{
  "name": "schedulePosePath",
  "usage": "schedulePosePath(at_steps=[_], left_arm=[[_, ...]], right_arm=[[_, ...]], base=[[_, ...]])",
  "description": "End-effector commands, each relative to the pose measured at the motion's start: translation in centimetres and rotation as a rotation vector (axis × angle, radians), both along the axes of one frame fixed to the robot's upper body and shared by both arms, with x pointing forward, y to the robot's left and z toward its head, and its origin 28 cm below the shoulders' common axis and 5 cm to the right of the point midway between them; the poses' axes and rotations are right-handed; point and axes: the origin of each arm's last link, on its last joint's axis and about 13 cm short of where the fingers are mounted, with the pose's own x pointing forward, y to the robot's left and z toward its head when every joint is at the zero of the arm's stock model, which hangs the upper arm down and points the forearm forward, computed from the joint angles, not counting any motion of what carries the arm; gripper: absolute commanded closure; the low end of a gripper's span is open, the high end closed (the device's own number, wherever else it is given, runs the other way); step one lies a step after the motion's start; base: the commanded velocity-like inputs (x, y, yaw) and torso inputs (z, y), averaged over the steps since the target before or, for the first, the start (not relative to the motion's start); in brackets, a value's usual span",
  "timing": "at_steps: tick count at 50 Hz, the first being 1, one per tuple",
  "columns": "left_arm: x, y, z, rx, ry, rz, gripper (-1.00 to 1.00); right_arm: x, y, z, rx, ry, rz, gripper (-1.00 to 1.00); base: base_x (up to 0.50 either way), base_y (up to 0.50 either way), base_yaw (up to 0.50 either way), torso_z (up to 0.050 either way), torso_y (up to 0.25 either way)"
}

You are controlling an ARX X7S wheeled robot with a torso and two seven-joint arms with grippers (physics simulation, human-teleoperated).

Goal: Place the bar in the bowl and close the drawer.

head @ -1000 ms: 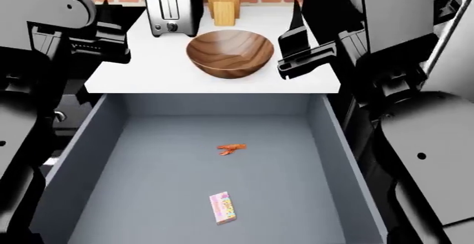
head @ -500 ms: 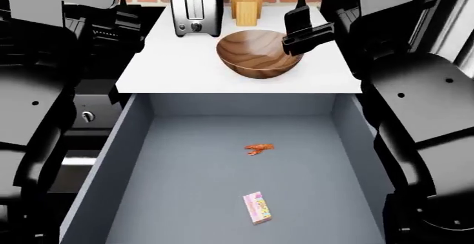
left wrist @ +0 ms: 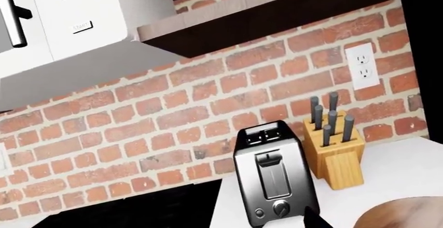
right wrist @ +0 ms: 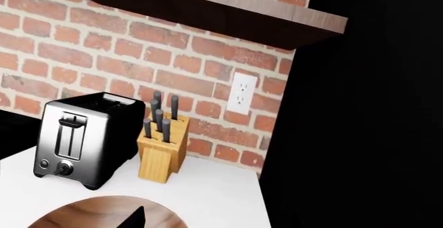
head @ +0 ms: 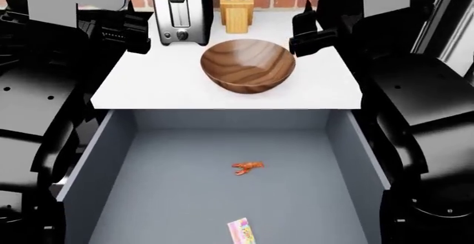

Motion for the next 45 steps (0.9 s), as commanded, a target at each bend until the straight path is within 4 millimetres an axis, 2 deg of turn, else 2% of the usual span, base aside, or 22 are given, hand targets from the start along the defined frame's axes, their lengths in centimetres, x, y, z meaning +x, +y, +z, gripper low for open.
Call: schedulePosePath(at_steps=[1,14,35,45], left_arm=[[0.0,0.2,0.0,0.003,0.0,0.01,-1.0],[-0.2,0.5,0.1,-0.002,-0.006,0.019,-1.0],[-0.2,0.5,-0.2,-0.004,0.0,0.02,-1.0],[-0.2,0.6,-0.2,-0.003,-0.002,0.02,-1.0]], right_arm=[[0.2,0.1,-0.1,-0.009,0.008,-0.001,-1.0],[0.2,0.5,-0.1,-0.082,0.009,0.005,-1.0],[0.3,0.5,-0.7,-0.067,0.019,0.02,-1.0],[0.4,1.2,-1.3,-0.111,0.127,0.004,-1.0]], base=[[0.0,0.0,0.0,0.0,0.0],[0.0,0.05,0.0,0.0,0.0],[0.05,0.06,0.0,0.0,0.0],[0.0,0.0,0.0,0.0,0.0]])
